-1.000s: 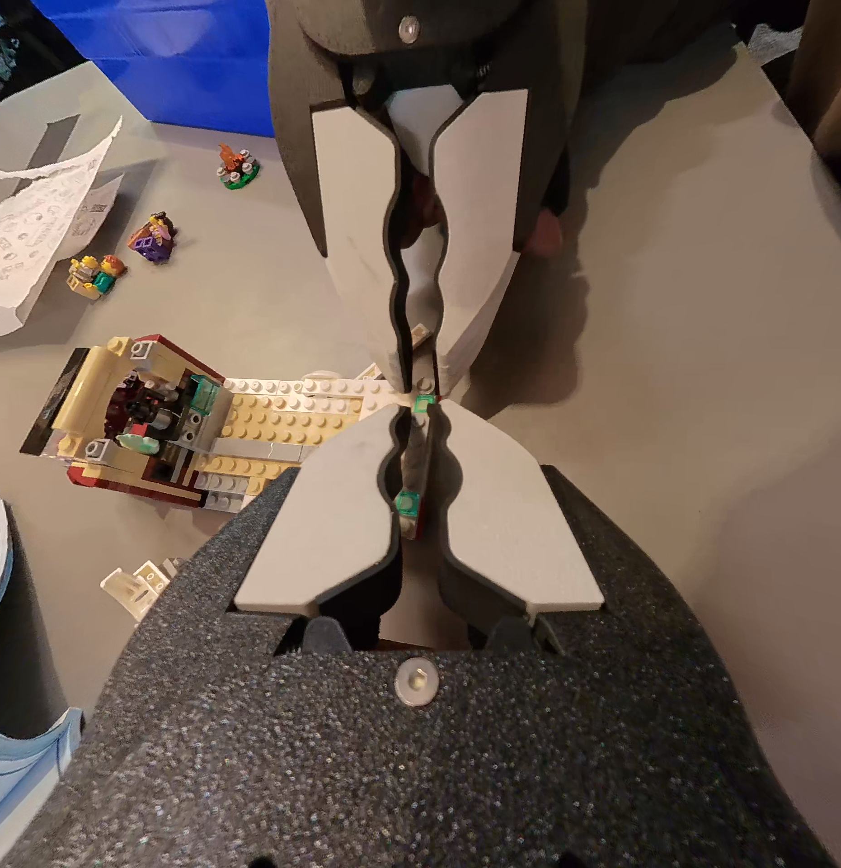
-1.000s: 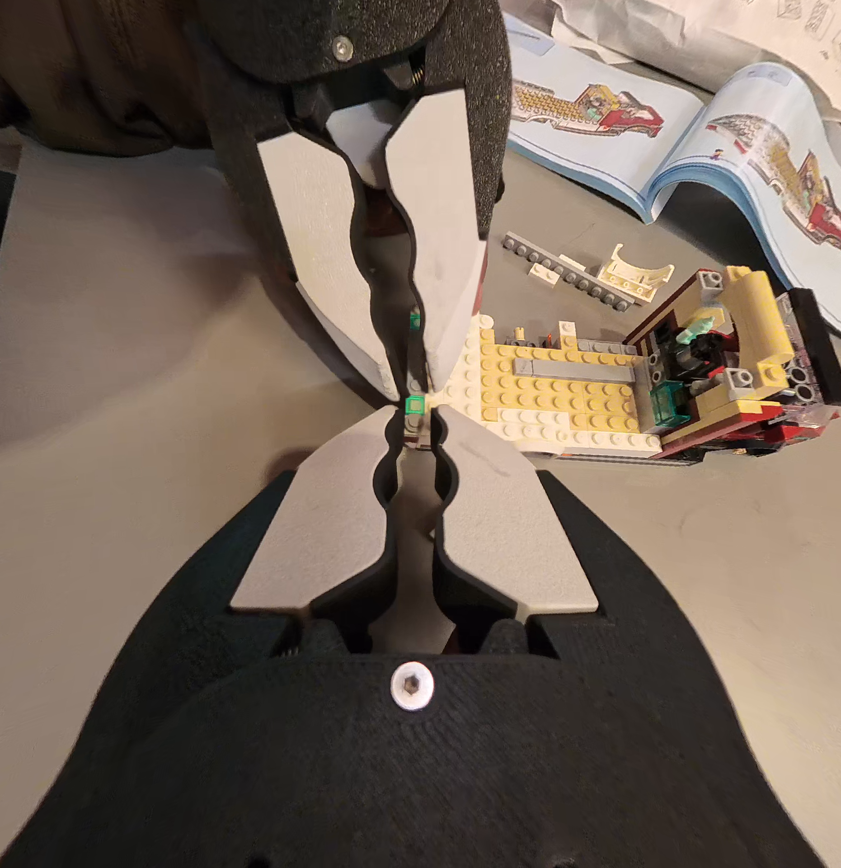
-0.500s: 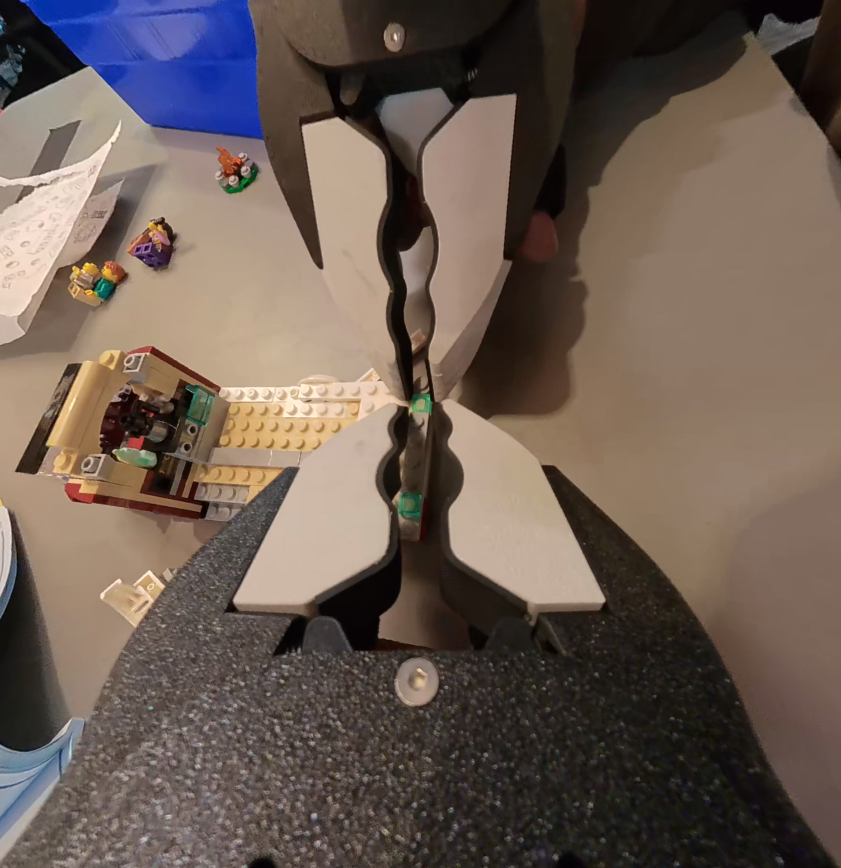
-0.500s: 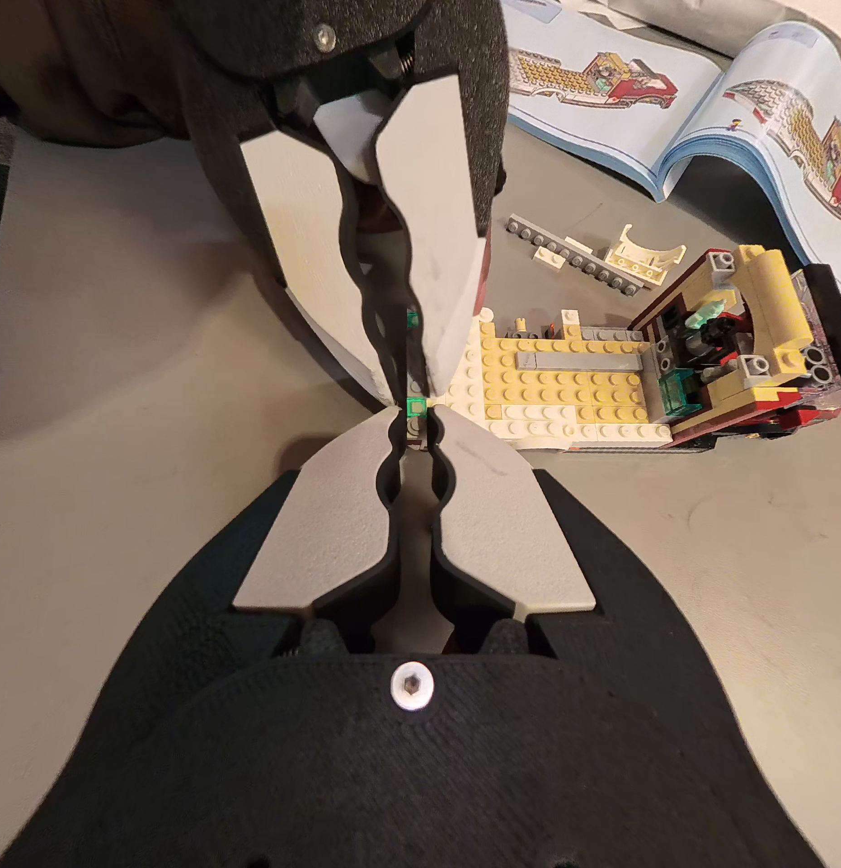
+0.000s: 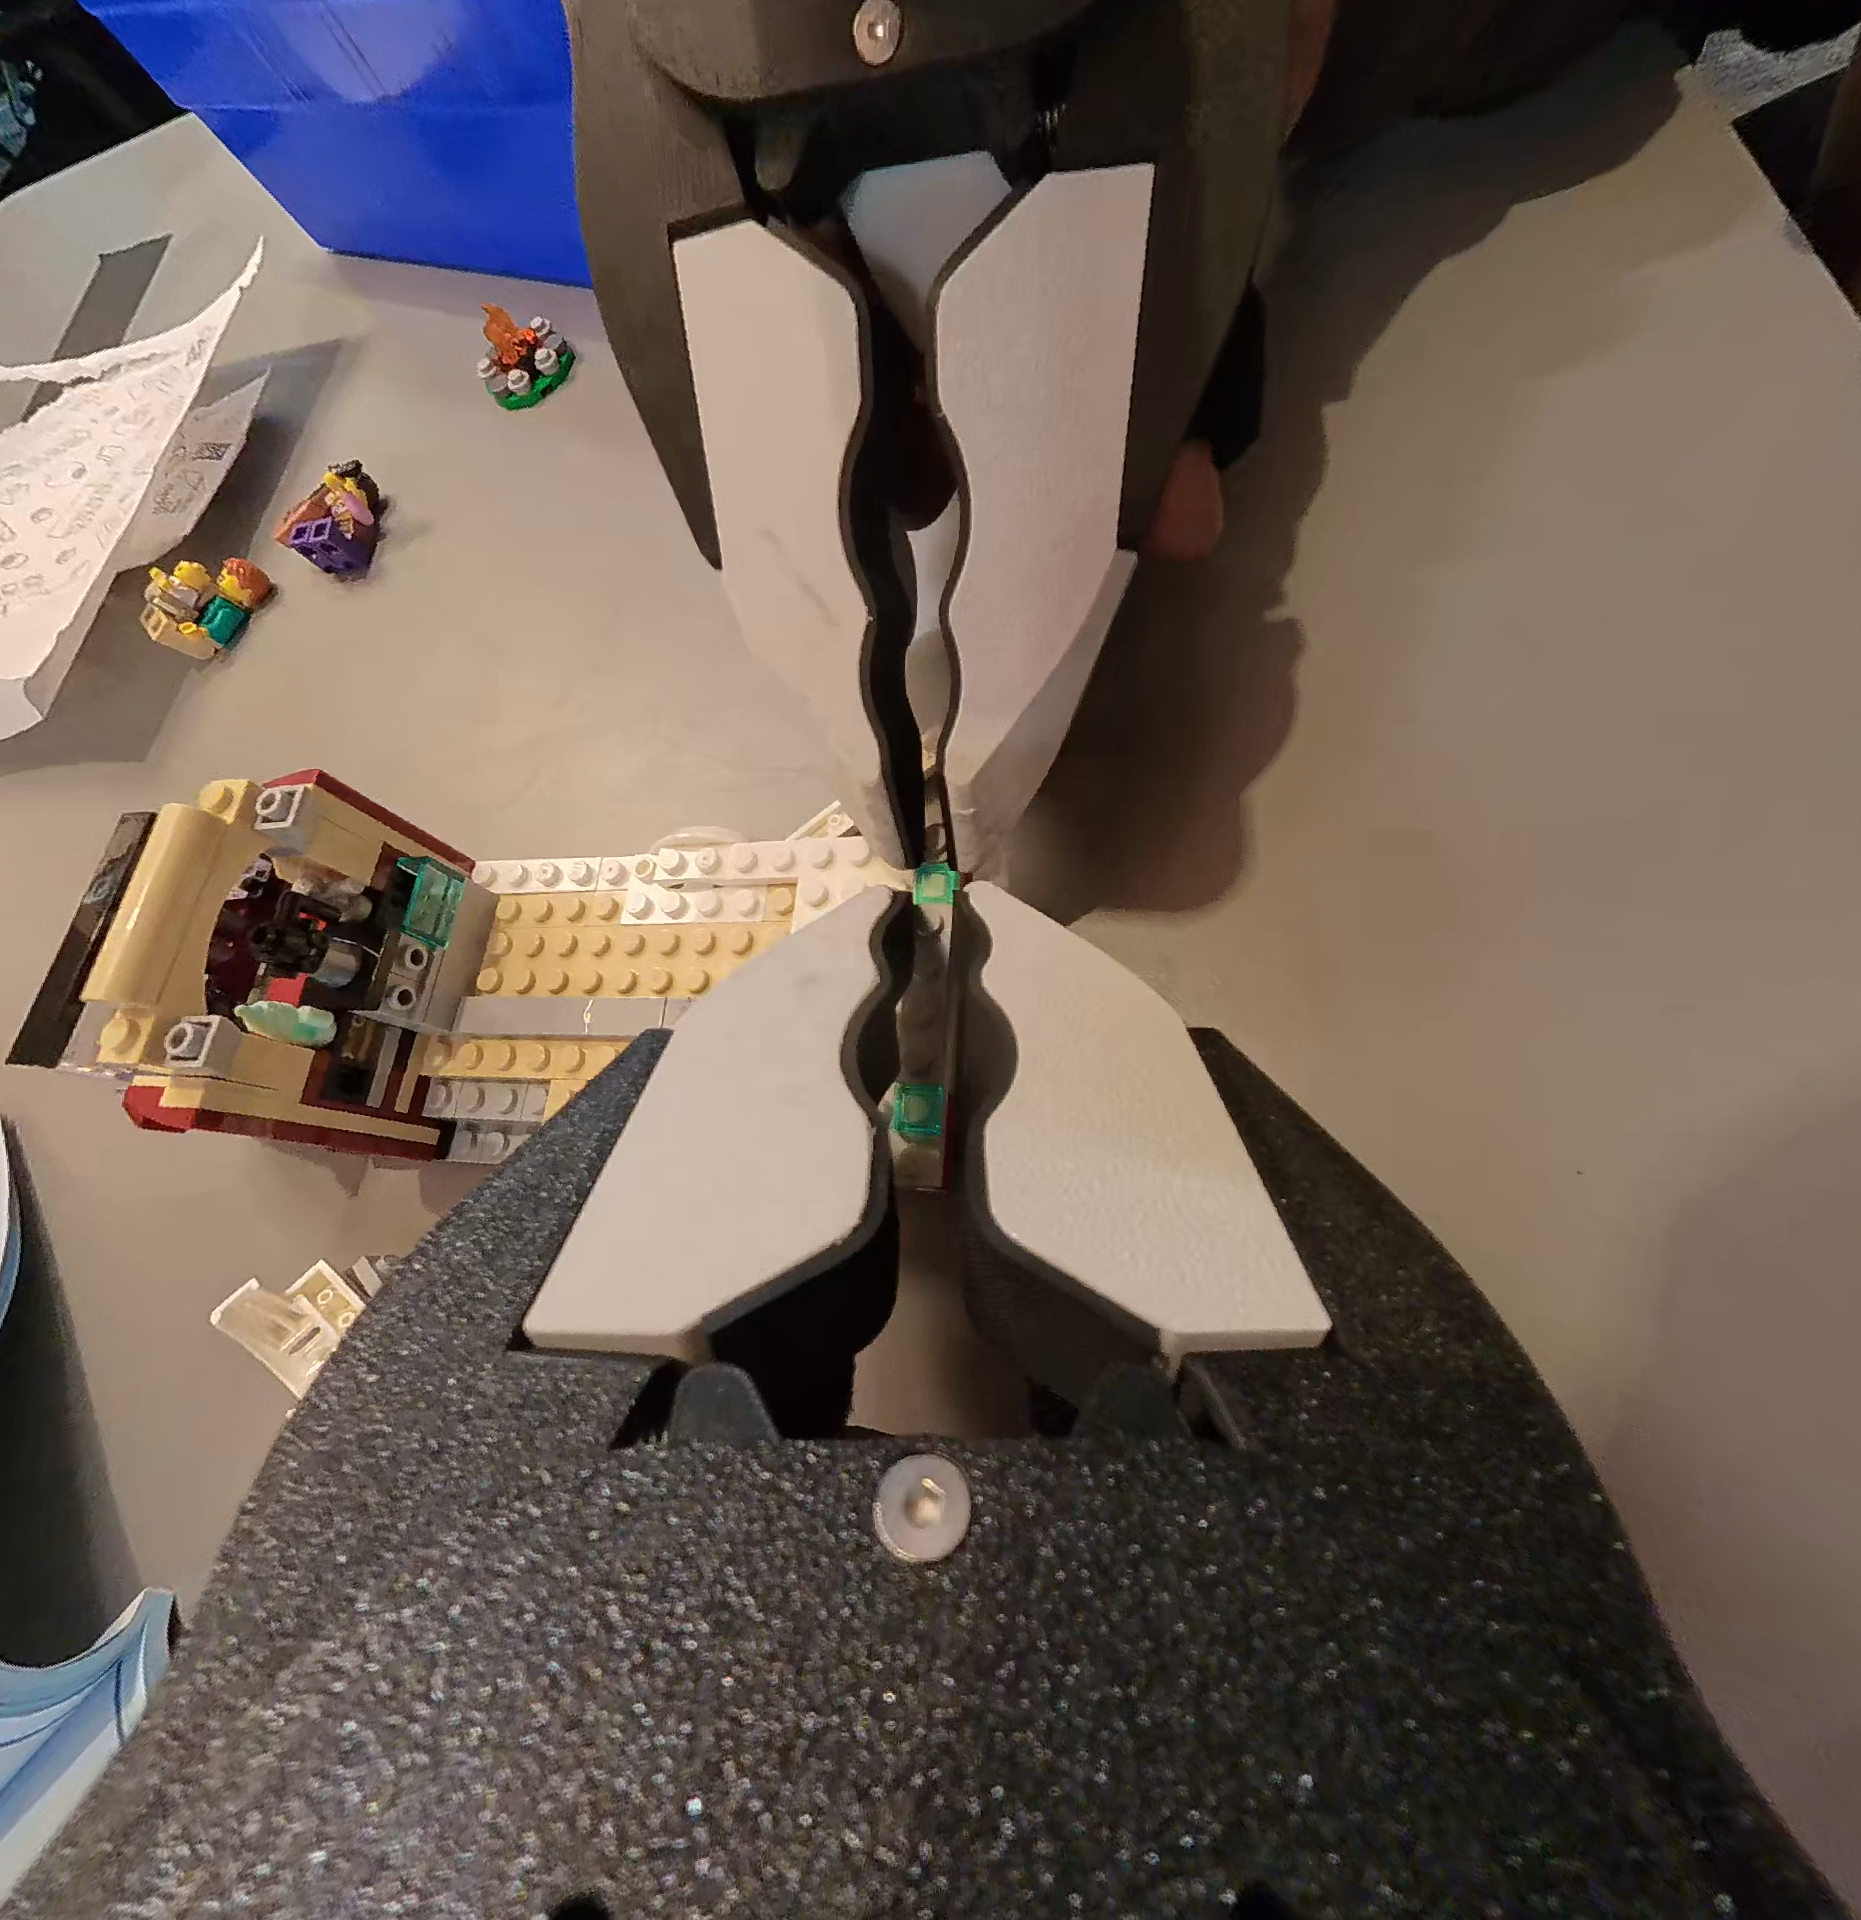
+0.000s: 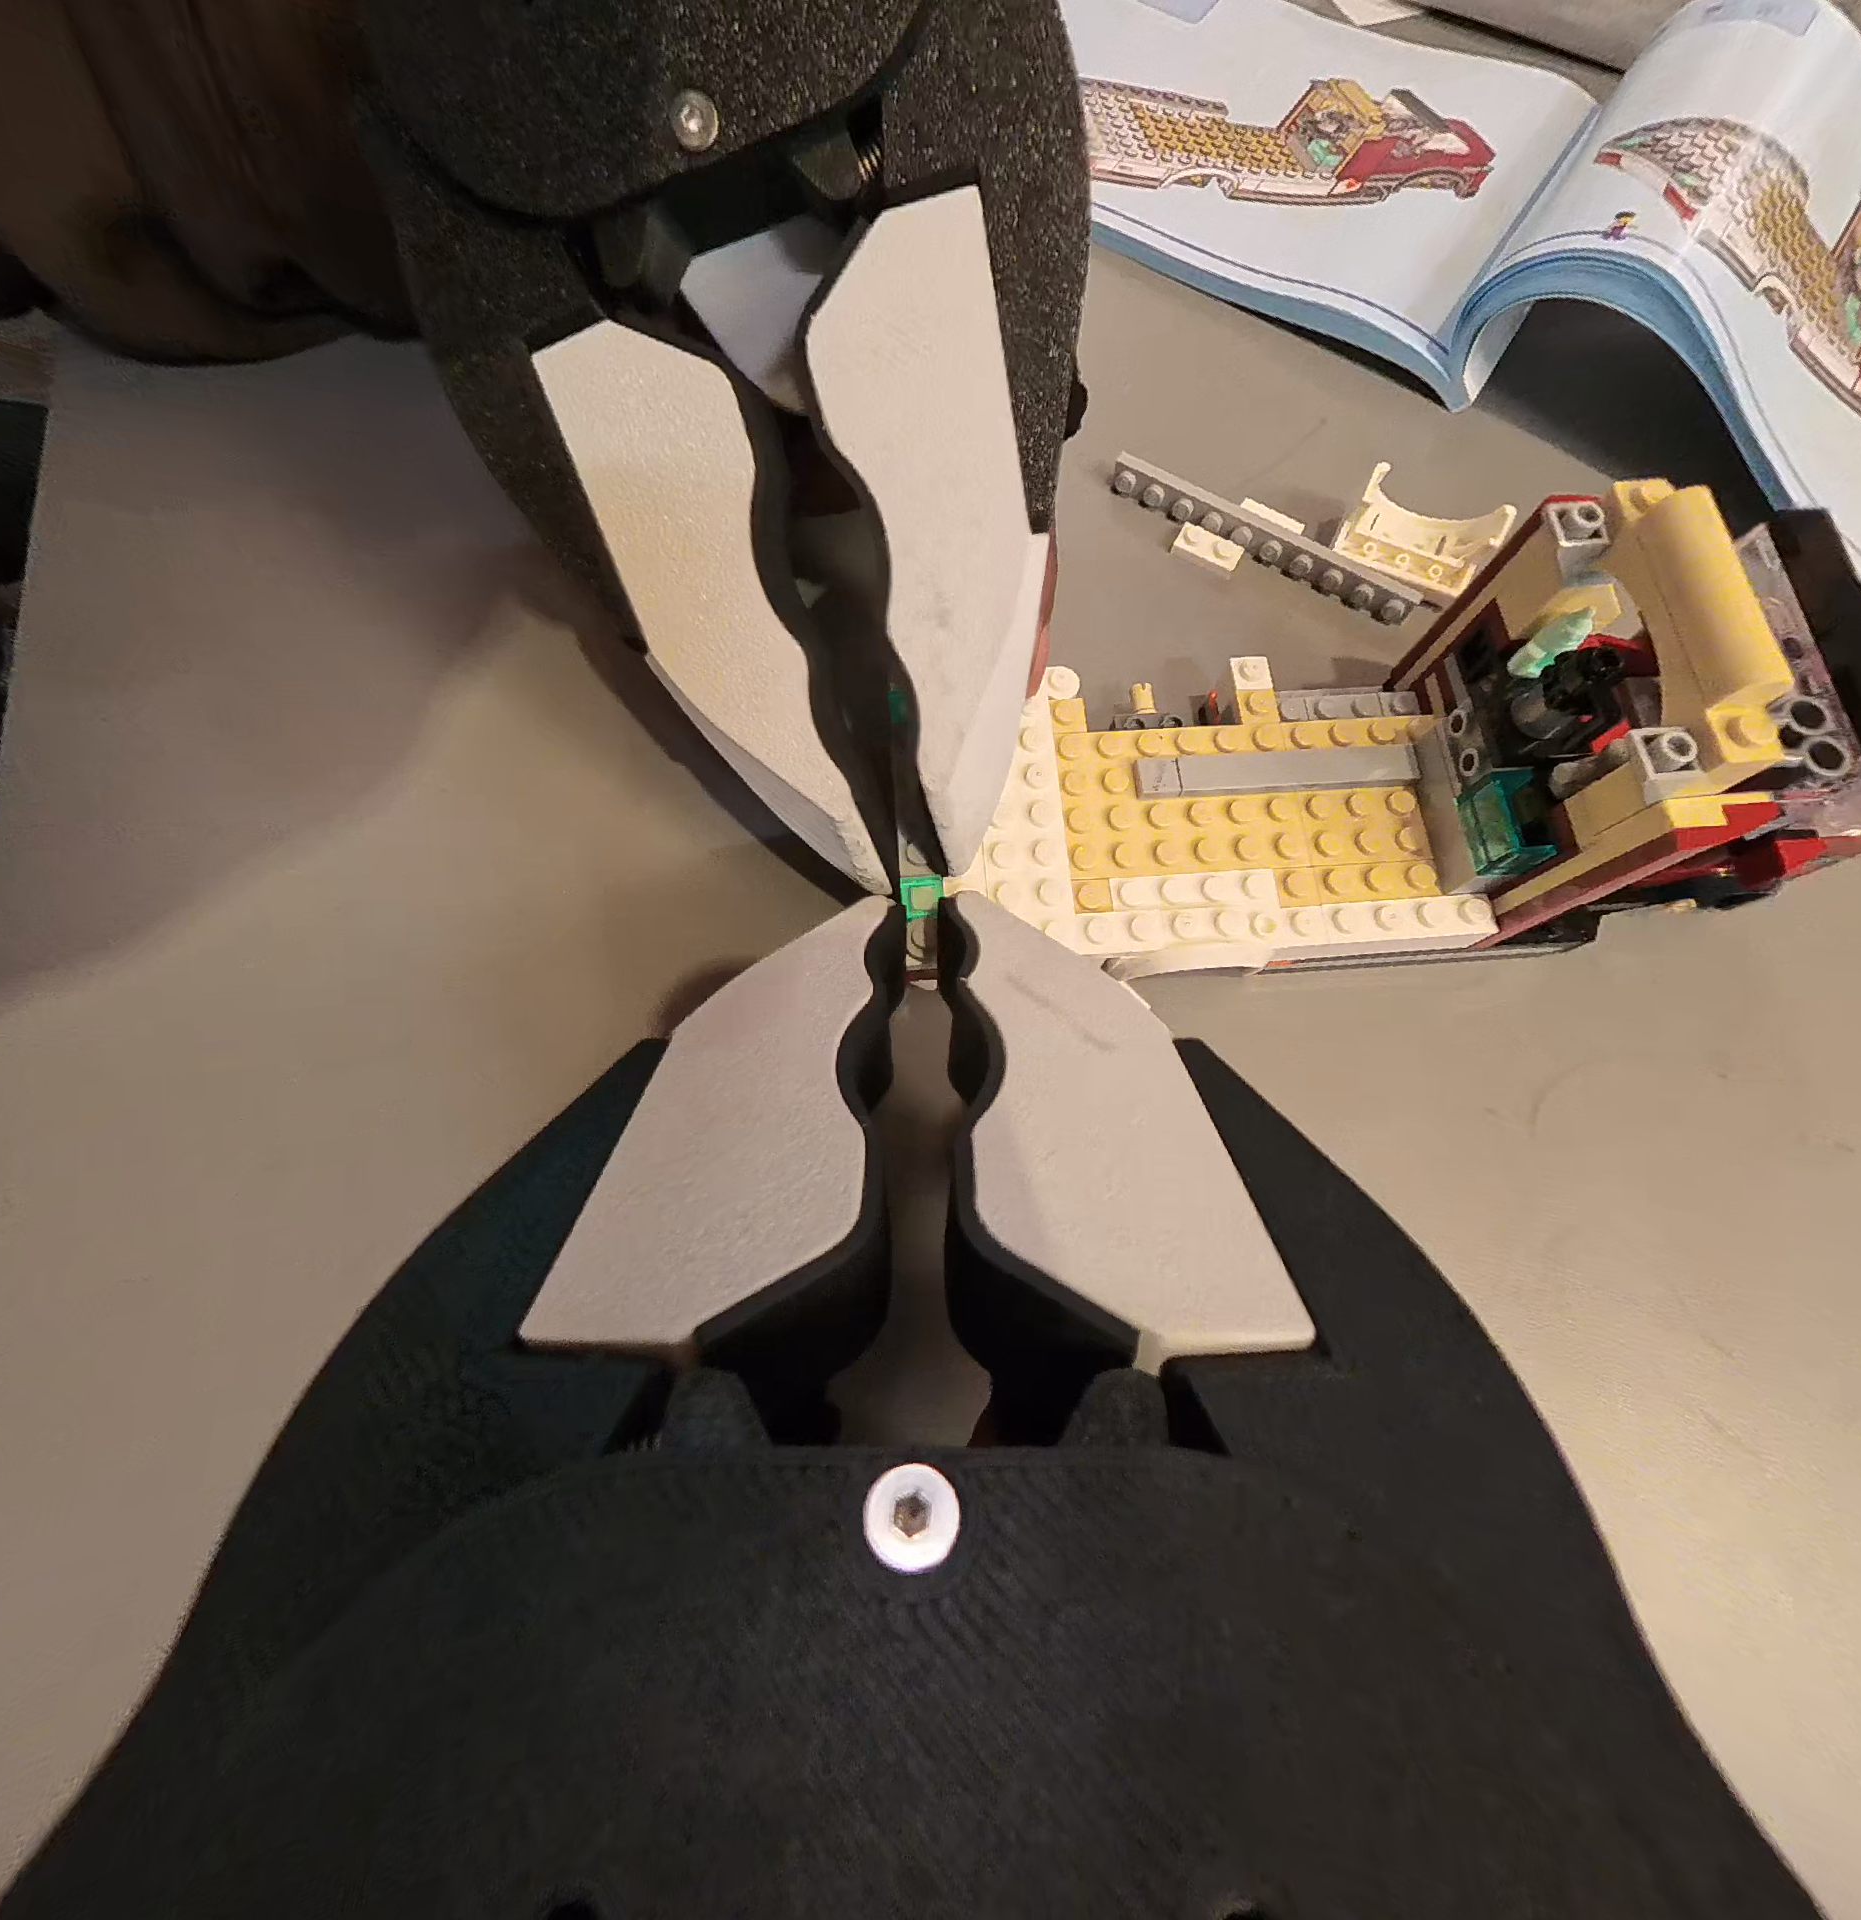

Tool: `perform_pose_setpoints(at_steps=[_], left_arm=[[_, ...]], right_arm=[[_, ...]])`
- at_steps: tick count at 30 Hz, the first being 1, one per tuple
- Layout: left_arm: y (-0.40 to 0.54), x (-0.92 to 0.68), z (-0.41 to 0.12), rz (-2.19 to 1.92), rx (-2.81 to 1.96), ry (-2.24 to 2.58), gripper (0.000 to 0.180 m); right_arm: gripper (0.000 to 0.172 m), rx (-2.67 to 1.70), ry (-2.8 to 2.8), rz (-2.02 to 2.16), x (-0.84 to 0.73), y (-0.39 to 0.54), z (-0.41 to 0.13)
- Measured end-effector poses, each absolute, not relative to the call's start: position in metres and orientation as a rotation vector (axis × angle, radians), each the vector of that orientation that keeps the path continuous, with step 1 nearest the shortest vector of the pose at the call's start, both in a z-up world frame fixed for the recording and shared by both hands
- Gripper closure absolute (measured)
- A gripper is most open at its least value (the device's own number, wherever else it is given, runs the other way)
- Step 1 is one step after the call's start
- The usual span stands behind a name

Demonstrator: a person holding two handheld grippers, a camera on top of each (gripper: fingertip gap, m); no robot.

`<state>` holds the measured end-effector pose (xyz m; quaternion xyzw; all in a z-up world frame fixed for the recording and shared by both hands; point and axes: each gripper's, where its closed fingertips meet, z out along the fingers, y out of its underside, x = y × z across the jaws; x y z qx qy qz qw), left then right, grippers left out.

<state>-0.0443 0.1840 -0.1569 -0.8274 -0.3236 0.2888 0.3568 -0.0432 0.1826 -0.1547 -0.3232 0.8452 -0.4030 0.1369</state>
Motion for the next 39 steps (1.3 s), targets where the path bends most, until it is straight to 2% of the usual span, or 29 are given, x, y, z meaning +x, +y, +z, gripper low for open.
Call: perform_pose_setpoints(at_steps=[2,6,11,14,16,26,39], left_arm=[[0.183,-0.046,-0.157,0.756,-2.134,-0.851,0.173],[0.182,-0.046,-0.157,0.754,-2.132,-0.856,0.173],[0.182,-0.046,-0.157,0.751,-2.131,-0.854,0.173],[0.183,-0.045,-0.157,0.753,-2.133,-0.85,0.173],[0.183,-0.045,-0.157,0.753,-2.134,-0.846,0.173],[0.183,-0.044,-0.157,0.757,-2.137,-0.839,0.173],[0.183,-0.045,-0.157,0.76,-2.138,-0.838,0.173]], right_arm=[[0.172,-0.932,2.398,-1.195,-0.039,0.185,-0.147],[0.172,-0.86,2.383,-1.271,-0.052,0.182,-0.134],[0.172,-0.884,2.394,-1.224,-0.053,0.186,-0.143],[0.155,-0.936,2.445,-1.194,-0.05,0.185,-0.153],[0.152,-0.951,2.45,-1.189,-0.048,0.184,-0.156],[0.164,-1.092,2.476,-1.268,-0.046,0.183,-0.155],[0.165,-1.096,2.506,-1.252,-0.045,0.182,-0.157]])
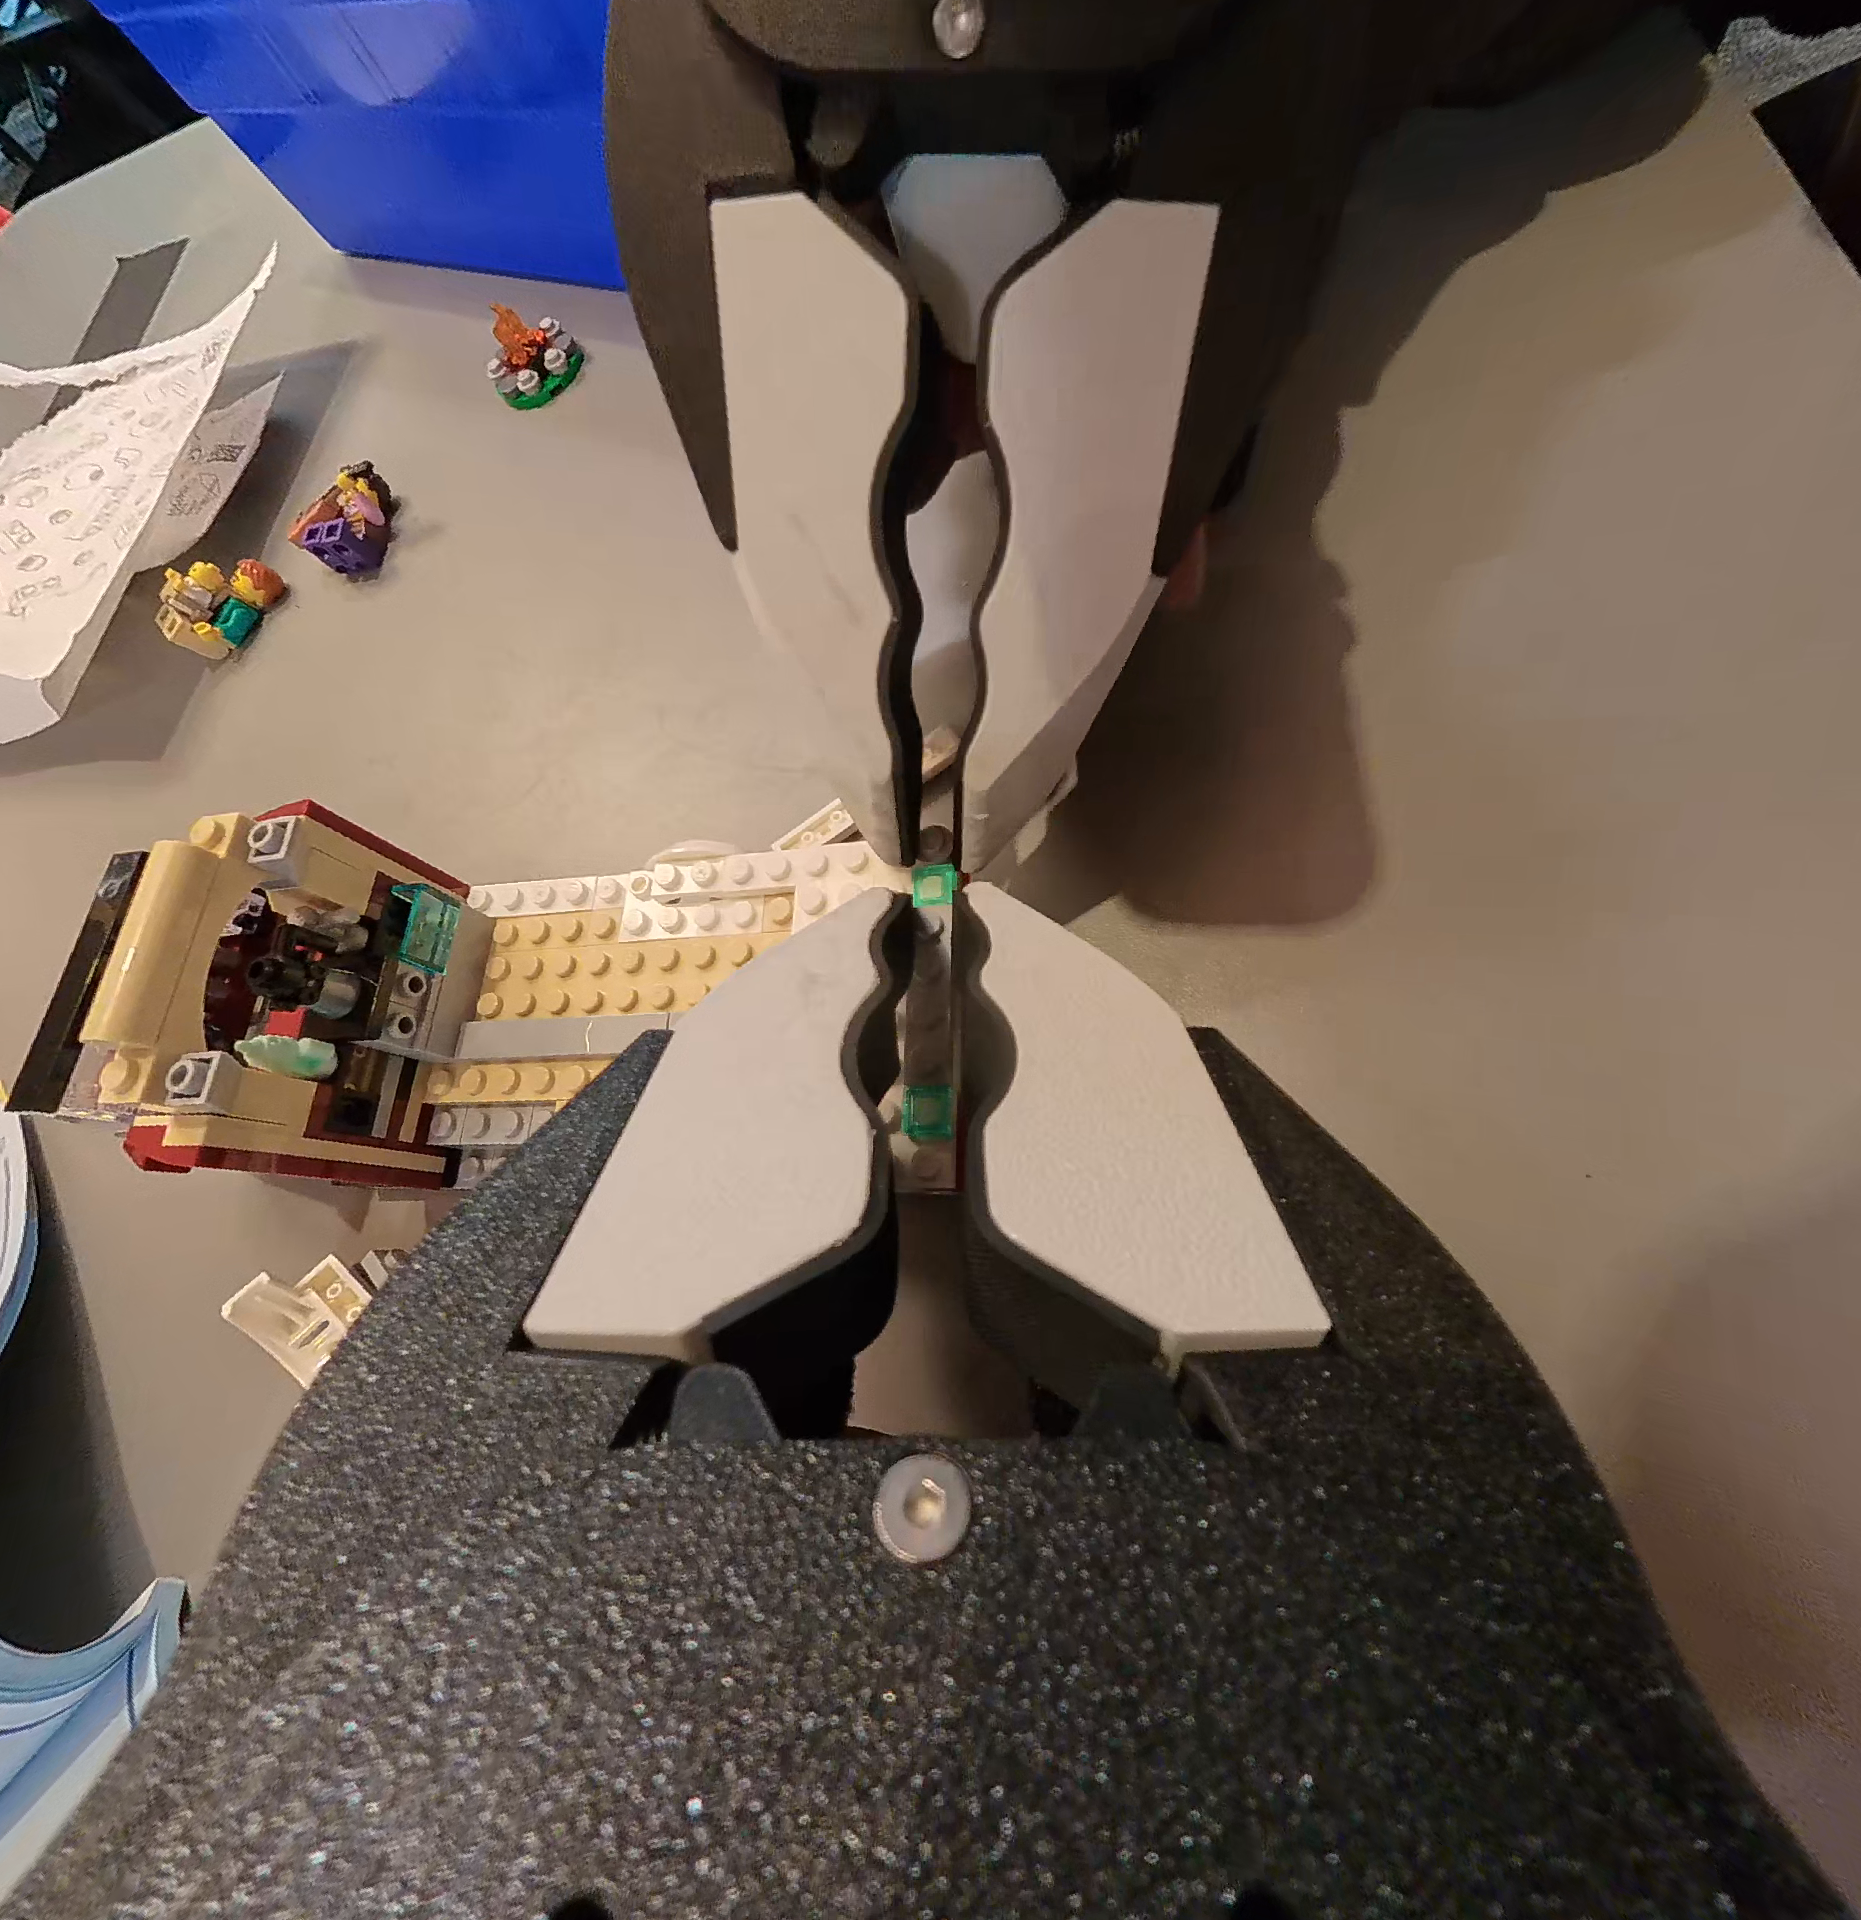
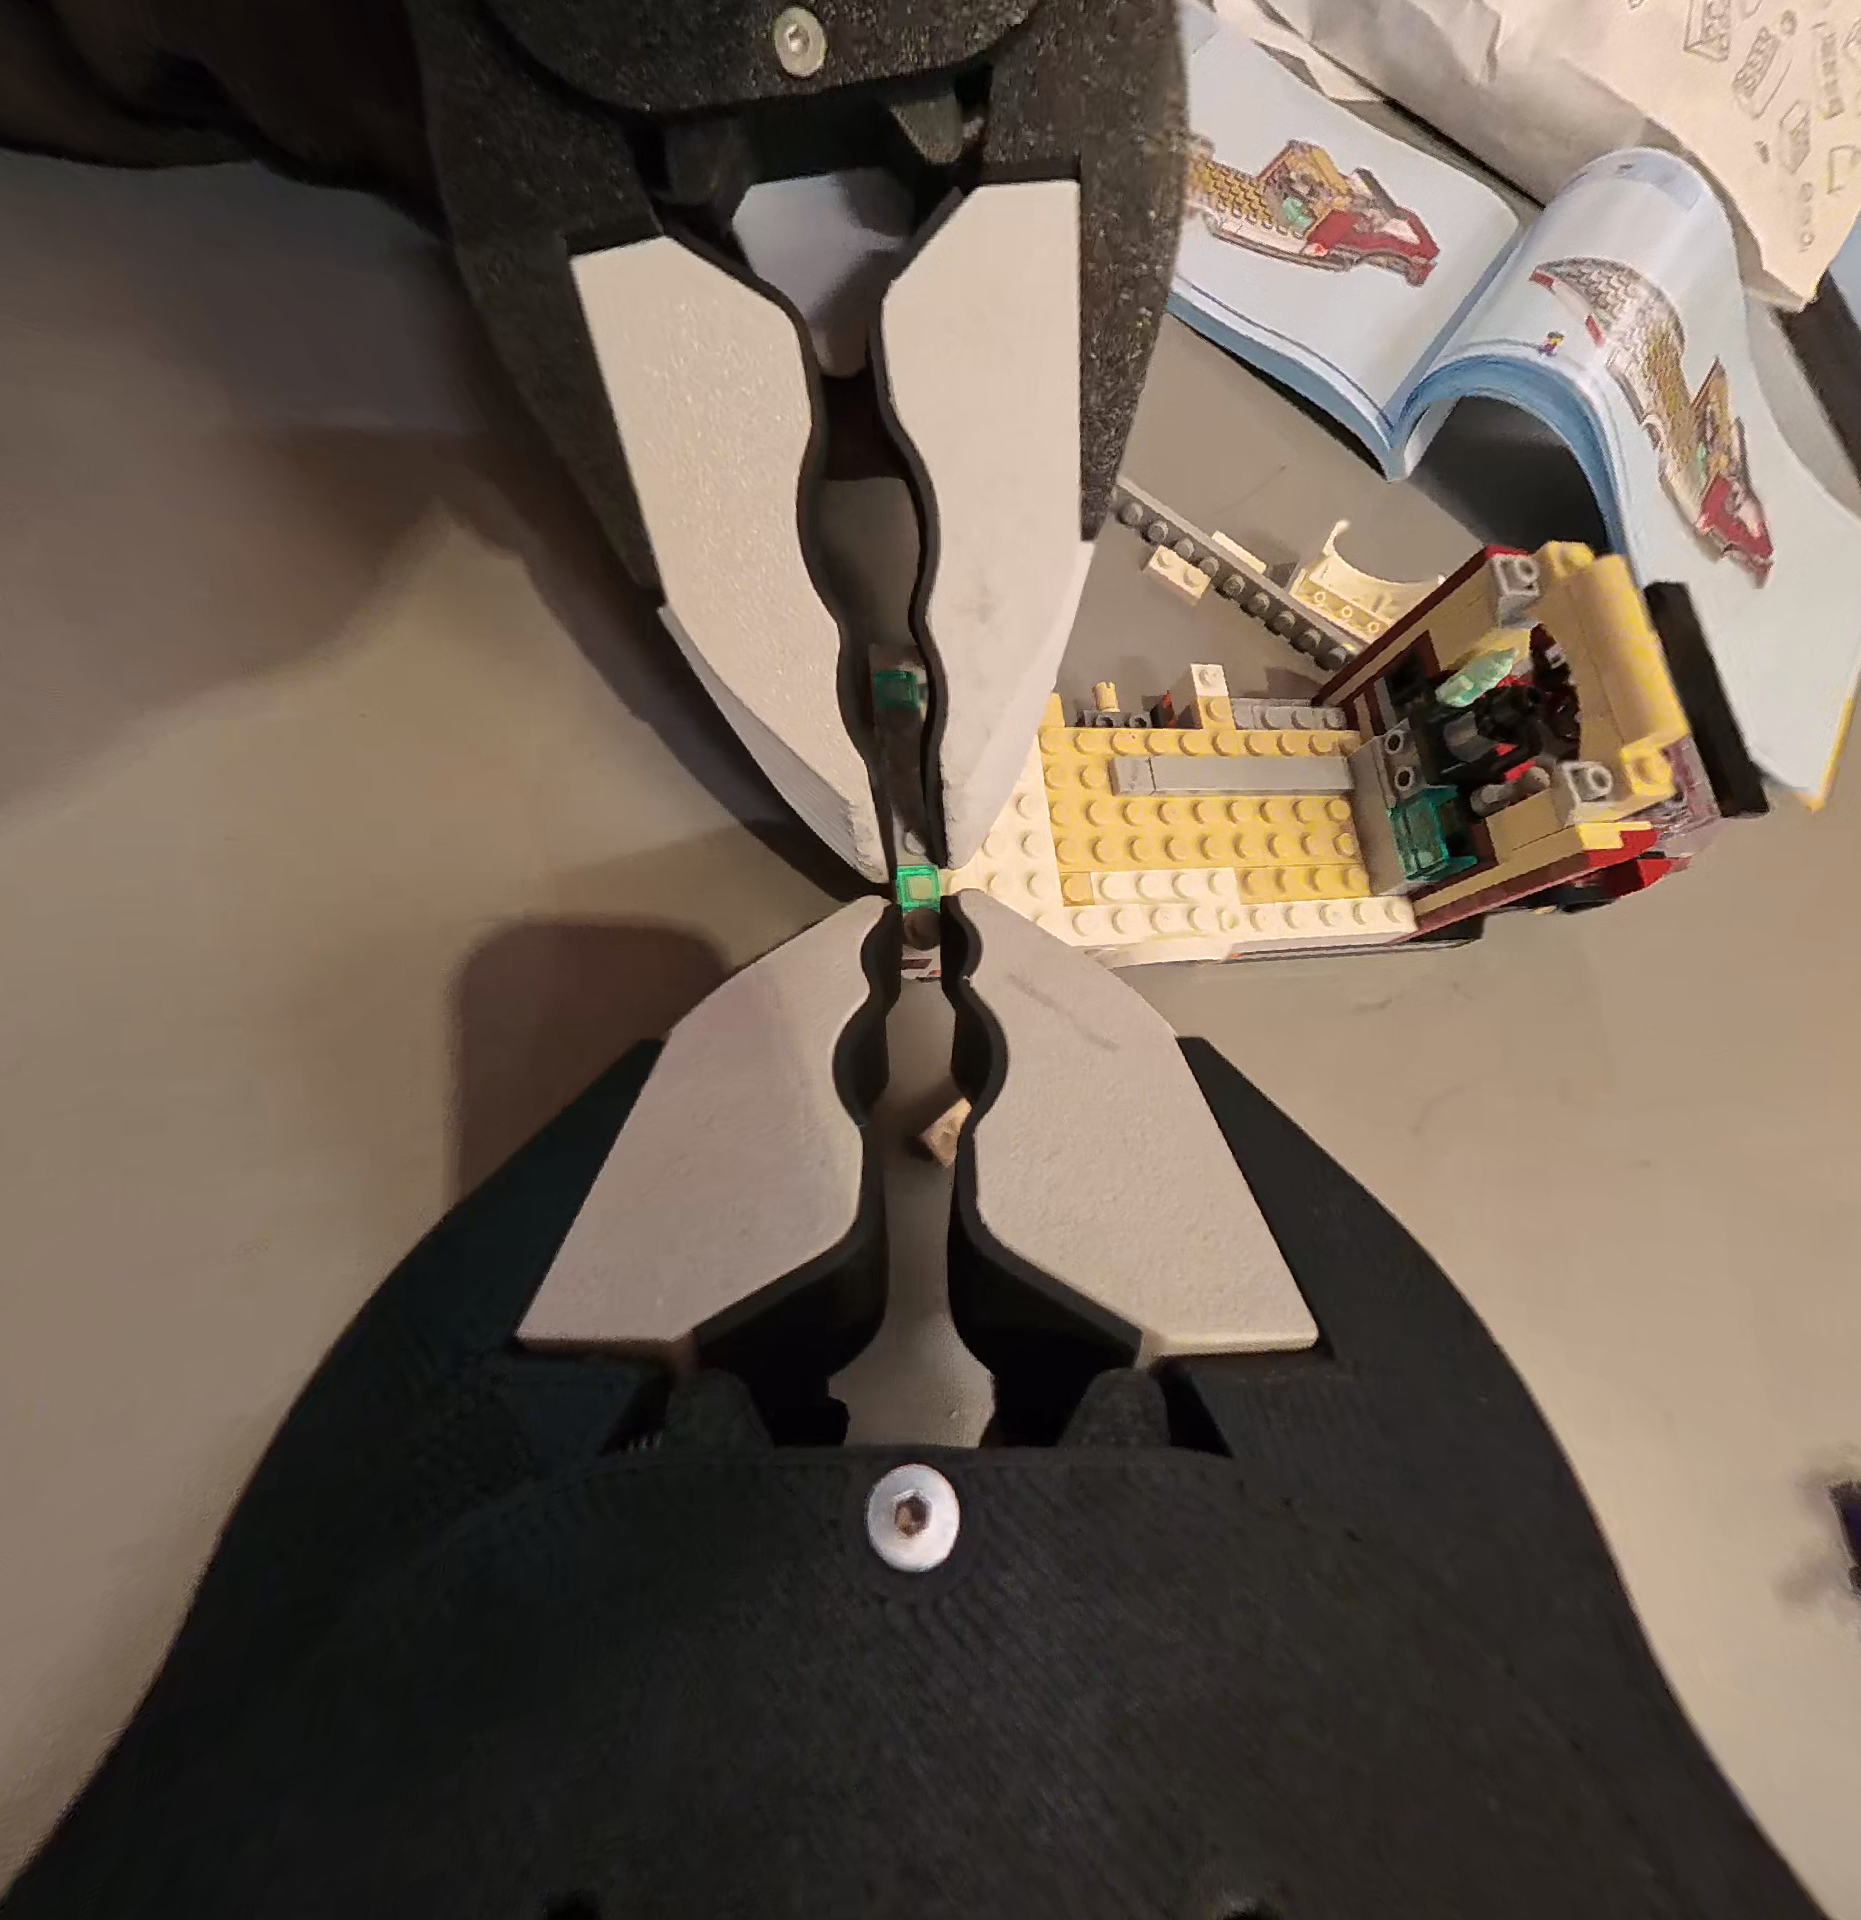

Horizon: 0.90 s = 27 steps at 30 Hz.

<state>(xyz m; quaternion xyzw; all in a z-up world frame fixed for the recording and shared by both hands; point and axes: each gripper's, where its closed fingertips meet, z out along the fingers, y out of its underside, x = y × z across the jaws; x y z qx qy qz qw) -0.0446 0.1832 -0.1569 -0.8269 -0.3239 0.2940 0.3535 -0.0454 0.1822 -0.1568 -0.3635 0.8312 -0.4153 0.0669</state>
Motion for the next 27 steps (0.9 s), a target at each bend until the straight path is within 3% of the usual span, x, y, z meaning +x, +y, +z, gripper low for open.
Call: perform_pose_setpoints(at_steps=[13,27], left_arm=[[0.185,-0.044,-0.157,0.759,-2.141,-0.824,0.173],[0.184,-0.044,-0.157,0.78,-2.145,-0.815,0.173]], right_arm=[[0.166,-0.864,2.401,-1.142,-0.045,0.184,-0.156],[0.167,-0.639,2.484,-1.343,-0.083,0.194,-0.129]])
